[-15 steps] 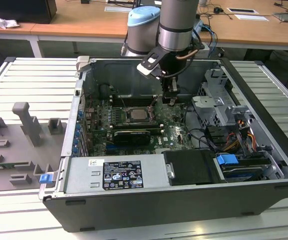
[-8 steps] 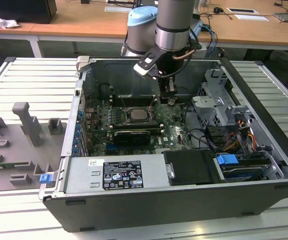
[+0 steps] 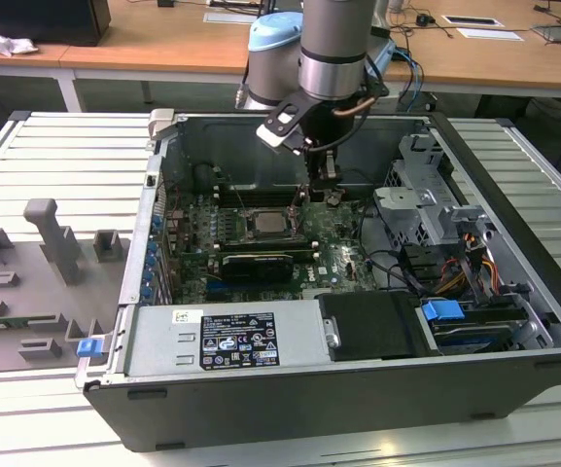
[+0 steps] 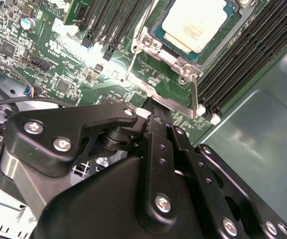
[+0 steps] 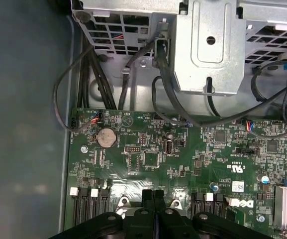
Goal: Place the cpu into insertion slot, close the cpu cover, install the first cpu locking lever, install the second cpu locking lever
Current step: 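Close the cpu cover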
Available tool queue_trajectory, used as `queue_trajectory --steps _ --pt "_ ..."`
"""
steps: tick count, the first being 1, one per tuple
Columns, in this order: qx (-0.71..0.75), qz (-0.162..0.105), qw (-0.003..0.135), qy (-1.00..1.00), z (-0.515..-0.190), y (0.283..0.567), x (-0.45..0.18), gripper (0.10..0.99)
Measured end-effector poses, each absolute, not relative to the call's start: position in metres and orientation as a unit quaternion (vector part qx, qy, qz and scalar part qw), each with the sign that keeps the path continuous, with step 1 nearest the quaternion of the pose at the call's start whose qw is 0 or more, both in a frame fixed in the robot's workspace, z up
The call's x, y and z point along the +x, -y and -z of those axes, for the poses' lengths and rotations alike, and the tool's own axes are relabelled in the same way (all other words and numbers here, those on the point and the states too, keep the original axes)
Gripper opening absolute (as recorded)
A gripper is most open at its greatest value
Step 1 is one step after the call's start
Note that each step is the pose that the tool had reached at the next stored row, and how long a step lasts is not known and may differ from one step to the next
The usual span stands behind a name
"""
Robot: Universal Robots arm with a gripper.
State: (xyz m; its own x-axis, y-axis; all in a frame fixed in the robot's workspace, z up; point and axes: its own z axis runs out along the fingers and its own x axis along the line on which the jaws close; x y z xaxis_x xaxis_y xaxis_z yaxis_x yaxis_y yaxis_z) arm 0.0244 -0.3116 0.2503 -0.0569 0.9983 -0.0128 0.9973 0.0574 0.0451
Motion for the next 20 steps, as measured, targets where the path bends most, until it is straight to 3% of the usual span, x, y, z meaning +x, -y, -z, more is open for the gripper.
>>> queue_trajectory --steps 20 --pt "0.686 -0.012 0.020 -0.727 -0.249 0.312 0.008 0.106"
